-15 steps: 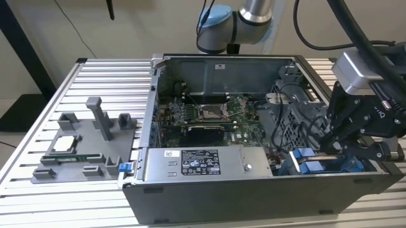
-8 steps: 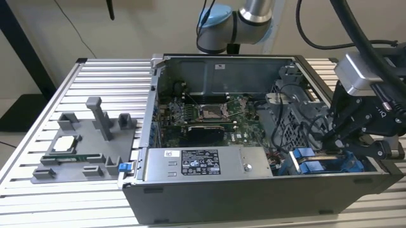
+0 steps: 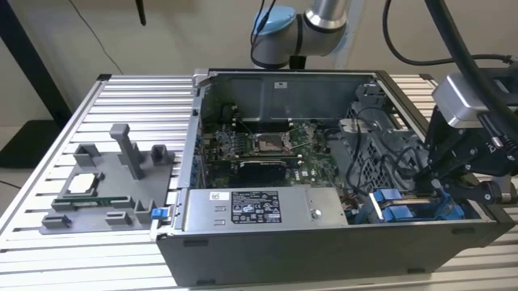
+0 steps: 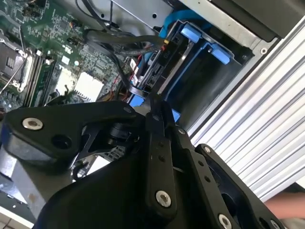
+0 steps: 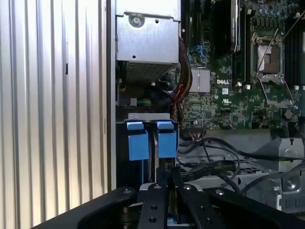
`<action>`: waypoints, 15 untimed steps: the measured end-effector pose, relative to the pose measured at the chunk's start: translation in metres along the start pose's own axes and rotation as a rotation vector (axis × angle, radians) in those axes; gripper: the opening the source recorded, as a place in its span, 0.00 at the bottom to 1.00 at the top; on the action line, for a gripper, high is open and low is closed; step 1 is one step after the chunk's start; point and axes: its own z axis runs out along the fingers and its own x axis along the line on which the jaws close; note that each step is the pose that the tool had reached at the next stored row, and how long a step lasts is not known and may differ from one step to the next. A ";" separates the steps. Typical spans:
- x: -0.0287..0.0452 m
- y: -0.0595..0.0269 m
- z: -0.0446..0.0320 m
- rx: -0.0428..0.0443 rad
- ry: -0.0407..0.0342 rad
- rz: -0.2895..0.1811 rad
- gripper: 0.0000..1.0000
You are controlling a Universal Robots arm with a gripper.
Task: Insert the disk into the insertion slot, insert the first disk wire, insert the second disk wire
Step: 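Insert the second disk wire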
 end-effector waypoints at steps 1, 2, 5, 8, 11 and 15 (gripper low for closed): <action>-0.0002 -0.0008 0.0006 0.0009 -0.0031 0.000 0.00; -0.0006 -0.0014 0.0012 0.0021 -0.0066 -0.001 0.00; -0.0024 -0.0028 0.0031 0.0061 -0.0177 -0.002 0.00; -0.0047 -0.0038 0.0052 0.0113 -0.0250 -0.004 0.00; -0.0053 -0.0041 0.0072 0.0172 -0.0303 -0.006 0.00; -0.0042 -0.0044 0.0127 0.0237 -0.0328 -0.008 0.00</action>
